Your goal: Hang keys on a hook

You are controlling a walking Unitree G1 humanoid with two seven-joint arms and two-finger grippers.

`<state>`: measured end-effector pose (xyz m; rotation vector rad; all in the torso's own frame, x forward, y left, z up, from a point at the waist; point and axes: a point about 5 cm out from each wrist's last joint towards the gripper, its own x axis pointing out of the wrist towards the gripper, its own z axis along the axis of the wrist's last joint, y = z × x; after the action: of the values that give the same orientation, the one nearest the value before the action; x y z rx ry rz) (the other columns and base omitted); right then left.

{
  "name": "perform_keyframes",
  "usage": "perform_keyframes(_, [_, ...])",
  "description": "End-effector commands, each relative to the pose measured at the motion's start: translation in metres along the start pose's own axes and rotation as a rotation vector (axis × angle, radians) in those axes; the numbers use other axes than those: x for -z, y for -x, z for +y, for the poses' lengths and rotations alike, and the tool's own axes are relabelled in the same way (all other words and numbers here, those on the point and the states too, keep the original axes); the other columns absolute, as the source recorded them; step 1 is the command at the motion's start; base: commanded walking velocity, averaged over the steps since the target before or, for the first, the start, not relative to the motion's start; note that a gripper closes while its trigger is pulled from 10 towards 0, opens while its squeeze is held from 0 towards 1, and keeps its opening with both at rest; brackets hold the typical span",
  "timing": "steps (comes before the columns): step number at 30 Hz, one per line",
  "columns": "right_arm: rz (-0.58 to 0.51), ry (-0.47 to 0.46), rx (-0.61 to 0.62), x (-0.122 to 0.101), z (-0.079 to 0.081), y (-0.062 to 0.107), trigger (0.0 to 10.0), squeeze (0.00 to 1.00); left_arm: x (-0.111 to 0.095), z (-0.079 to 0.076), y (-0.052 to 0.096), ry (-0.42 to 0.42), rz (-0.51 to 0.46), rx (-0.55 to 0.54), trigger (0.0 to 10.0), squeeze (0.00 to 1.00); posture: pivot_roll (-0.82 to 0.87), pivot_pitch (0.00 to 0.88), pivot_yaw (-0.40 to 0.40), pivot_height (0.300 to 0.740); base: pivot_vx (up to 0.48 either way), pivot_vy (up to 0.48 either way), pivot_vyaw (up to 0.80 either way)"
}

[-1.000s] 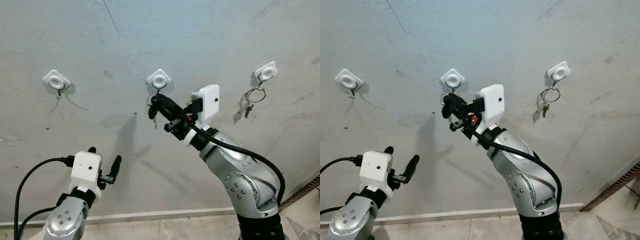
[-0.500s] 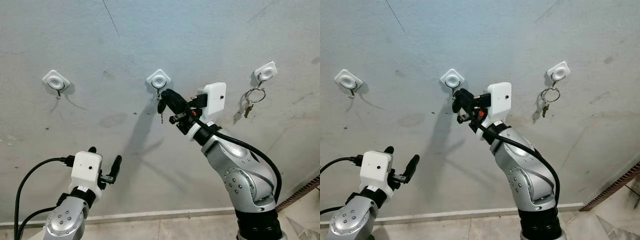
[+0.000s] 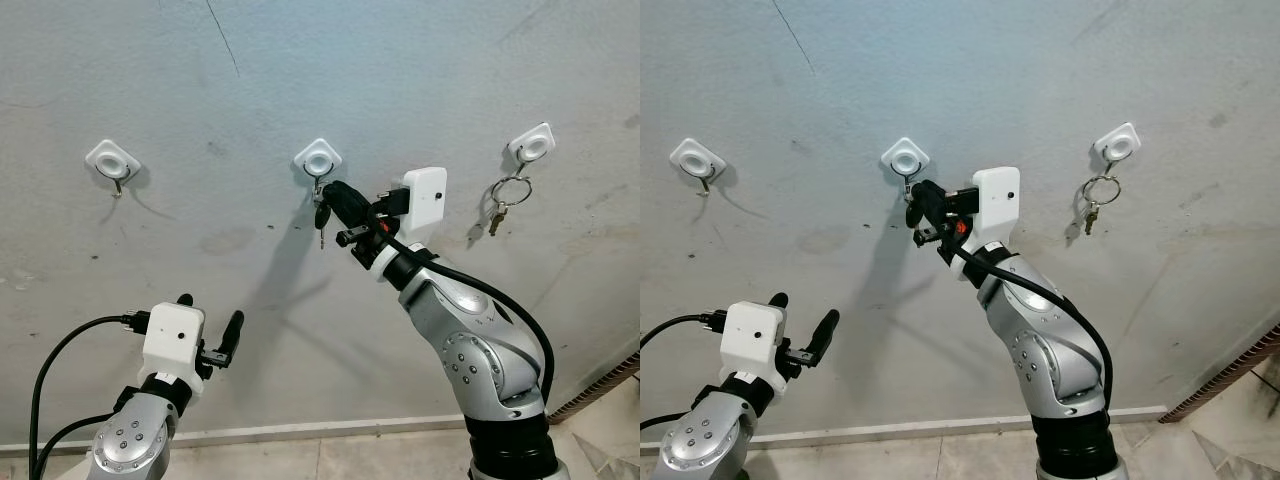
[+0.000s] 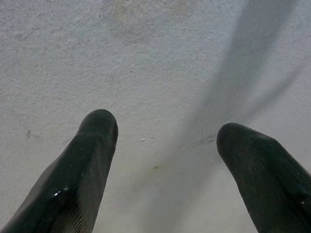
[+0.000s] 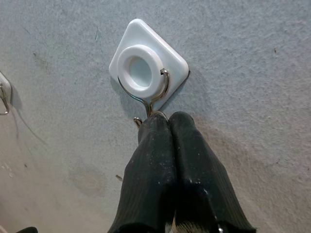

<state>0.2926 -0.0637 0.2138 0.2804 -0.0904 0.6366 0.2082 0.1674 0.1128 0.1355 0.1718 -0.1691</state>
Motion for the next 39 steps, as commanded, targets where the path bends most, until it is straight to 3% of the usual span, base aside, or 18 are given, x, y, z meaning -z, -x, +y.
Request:
perform_keyframes(1, [-0.008,0.013,0.007,-0.002,0.000,-0.001,10.0,0.00,0.001,0.000,-0.001,-0.007,0.002,-0.003,10.0,0.00,0.11,0.008,0.027,0.740,0.000,0.000,0.00])
perform_keyframes(6, [0.000,0.024,0.011,0.001,0.000,0.000,10.0,0.00,0.001,0.000,-0.001,-0.007,0.003,-0.001,10.0,0.00,0.11,0.009,0.027,0.740,0.000,0.000,0.00])
perform_keyframes(7, [0.003,0.020,0.011,0.002,0.000,0.000,10.0,1.00,0.001,0.000,-0.001,-0.008,0.003,0.000,10.0,0.00,0.11,0.011,0.028,0.740,0.000,0.000,0.00])
perform_keyframes(22, [0.032,0.073,0.013,0.009,0.003,0.005,10.0,1.00,0.001,-0.001,-0.002,-0.011,0.008,0.007,10.0,0.00,0.10,0.014,0.029,0.740,0.000,0.000,0.00])
perform_keyframes(39, [0.043,0.222,0.191,0.012,-0.029,0.033,10.0,1.00,-0.004,-0.002,-0.002,-0.037,-0.031,0.037,10.0,0.00,0.10,0.017,0.036,0.740,0.000,0.000,0.00])
